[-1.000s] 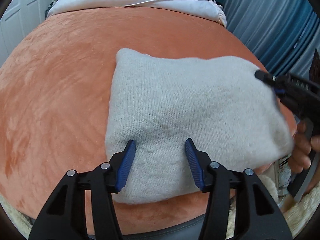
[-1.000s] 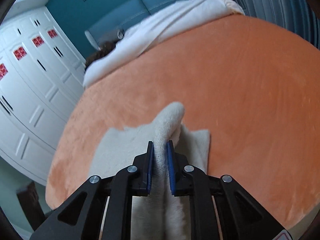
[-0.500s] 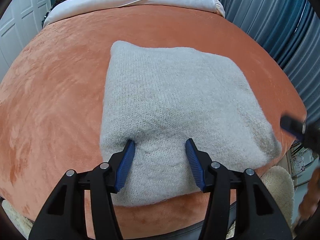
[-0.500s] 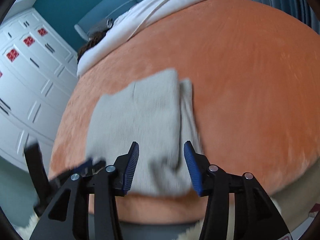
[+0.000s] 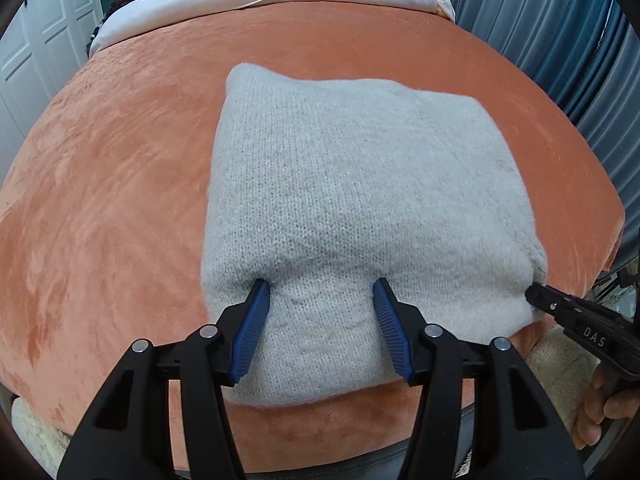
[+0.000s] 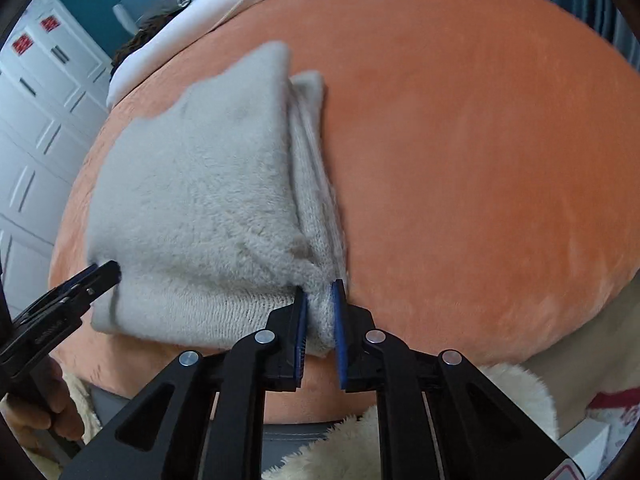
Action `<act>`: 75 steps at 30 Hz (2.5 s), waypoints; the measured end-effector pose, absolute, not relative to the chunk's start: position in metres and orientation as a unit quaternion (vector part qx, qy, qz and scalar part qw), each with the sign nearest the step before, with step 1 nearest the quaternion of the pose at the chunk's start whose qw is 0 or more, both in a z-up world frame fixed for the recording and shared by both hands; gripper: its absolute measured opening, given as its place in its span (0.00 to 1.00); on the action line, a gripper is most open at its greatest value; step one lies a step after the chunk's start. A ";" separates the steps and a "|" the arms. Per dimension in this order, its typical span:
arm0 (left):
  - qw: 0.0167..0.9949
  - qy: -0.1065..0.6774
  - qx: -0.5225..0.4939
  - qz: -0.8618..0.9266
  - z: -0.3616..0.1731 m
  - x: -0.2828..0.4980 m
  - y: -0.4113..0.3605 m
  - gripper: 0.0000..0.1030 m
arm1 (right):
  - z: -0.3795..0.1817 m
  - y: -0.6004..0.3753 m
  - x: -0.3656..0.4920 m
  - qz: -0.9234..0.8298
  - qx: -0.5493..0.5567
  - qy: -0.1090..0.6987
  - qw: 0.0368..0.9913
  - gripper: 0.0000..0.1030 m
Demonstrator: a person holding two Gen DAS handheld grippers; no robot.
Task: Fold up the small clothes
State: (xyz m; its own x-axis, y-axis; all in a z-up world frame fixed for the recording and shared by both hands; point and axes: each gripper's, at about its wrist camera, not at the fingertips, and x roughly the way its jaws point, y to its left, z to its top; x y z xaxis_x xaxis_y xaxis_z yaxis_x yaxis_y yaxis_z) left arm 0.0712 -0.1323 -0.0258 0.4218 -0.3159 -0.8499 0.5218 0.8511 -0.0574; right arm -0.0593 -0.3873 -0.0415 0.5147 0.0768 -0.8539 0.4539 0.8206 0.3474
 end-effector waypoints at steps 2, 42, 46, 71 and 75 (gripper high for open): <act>0.838 0.471 0.120 -0.248 -0.026 0.069 -0.134 0.51 | -0.026 -0.390 -0.065 -0.113 0.293 0.458 0.831 0.13; 0.814 0.510 0.053 -0.273 -0.041 0.033 -0.045 0.65 | 0.027 -0.349 -0.071 -0.121 0.258 0.425 0.859 0.57; 0.807 0.522 0.039 -0.274 -0.047 0.028 -0.042 0.65 | 0.006 -0.366 -0.067 -0.103 0.323 0.447 0.828 0.57; 0.845 0.477 0.000 -0.241 -0.003 0.020 0.006 0.72 | 0.183 -0.154 0.097 0.171 0.161 0.382 0.894 0.10; 0.846 0.478 0.014 -0.238 -0.003 0.018 -0.003 0.72 | 0.157 -0.137 0.100 0.168 0.128 0.415 0.885 0.10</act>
State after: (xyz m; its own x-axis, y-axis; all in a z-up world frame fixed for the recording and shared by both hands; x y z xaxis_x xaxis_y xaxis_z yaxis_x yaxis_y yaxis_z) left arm 0.0180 -0.0029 -0.0026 0.4309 -0.3887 -0.8144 0.4148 0.8868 -0.2037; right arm 0.1000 -0.1370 0.1565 0.5991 0.4044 -0.6910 -0.1919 0.9104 0.3664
